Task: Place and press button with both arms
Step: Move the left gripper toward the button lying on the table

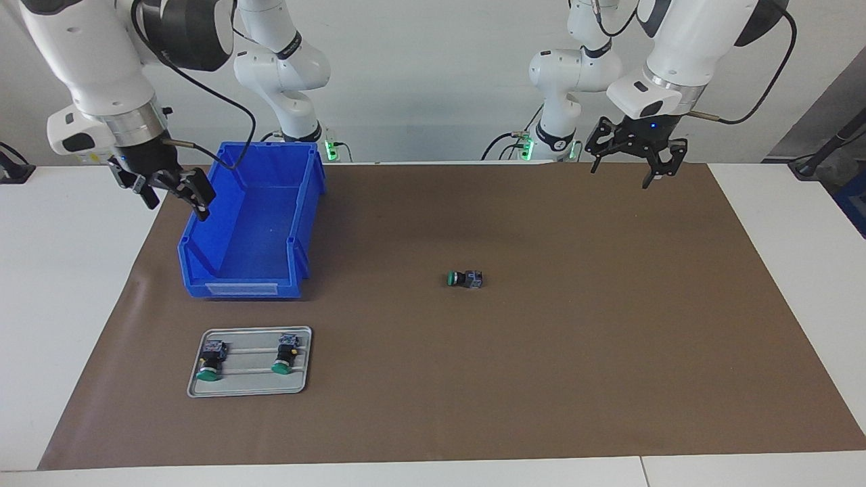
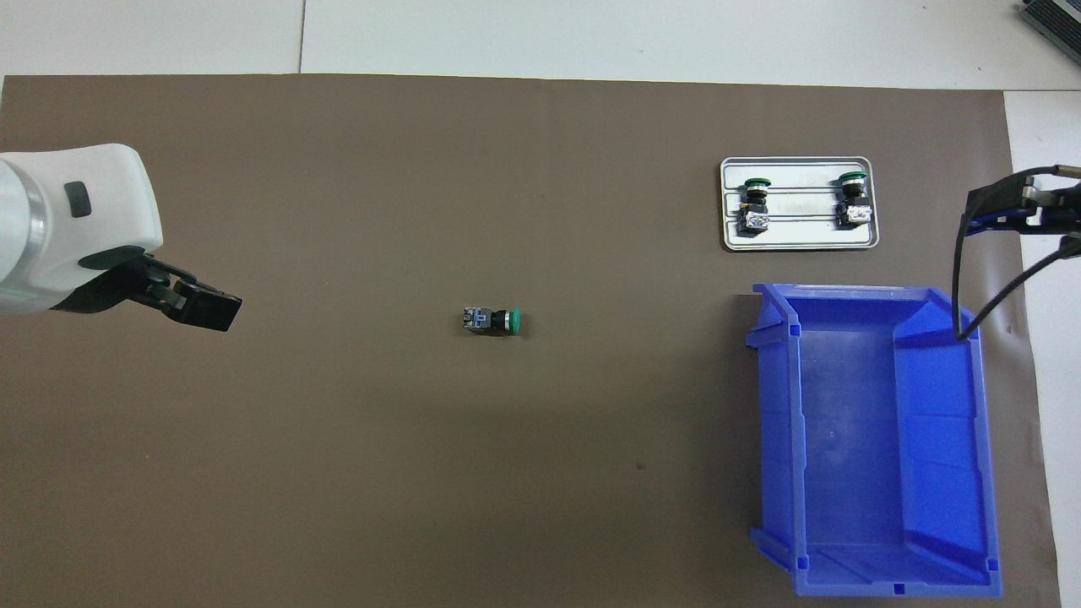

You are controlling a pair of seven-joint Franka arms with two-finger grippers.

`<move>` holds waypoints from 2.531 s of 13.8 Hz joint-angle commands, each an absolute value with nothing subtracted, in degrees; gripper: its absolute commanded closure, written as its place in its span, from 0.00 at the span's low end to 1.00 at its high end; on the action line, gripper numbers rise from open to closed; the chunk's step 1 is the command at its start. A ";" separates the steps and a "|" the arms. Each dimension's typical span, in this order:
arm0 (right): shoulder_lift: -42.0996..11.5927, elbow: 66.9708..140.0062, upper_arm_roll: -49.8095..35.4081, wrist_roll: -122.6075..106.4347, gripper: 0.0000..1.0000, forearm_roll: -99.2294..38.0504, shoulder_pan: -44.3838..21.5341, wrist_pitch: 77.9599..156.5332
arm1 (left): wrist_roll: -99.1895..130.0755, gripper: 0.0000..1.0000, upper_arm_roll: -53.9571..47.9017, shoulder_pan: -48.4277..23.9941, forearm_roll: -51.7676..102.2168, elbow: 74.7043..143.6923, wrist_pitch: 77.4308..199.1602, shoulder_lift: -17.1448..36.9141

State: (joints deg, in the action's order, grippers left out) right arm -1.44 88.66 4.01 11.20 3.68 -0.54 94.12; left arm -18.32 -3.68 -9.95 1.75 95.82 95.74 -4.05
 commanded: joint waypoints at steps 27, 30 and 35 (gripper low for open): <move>3.43 92.02 3.52 2.99 0.00 0.79 -0.44 88.33 | -54.32 0.00 -2.99 -32.34 12.57 113.65 145.99 18.45; 3.43 91.93 3.51 2.55 0.00 0.79 -0.26 88.85 | -52.66 0.00 -2.90 -33.92 12.66 112.85 146.34 20.30; 3.43 92.02 4.30 2.81 0.00 0.97 -2.02 88.86 | -50.72 0.08 -2.90 -35.95 12.83 113.46 149.67 21.62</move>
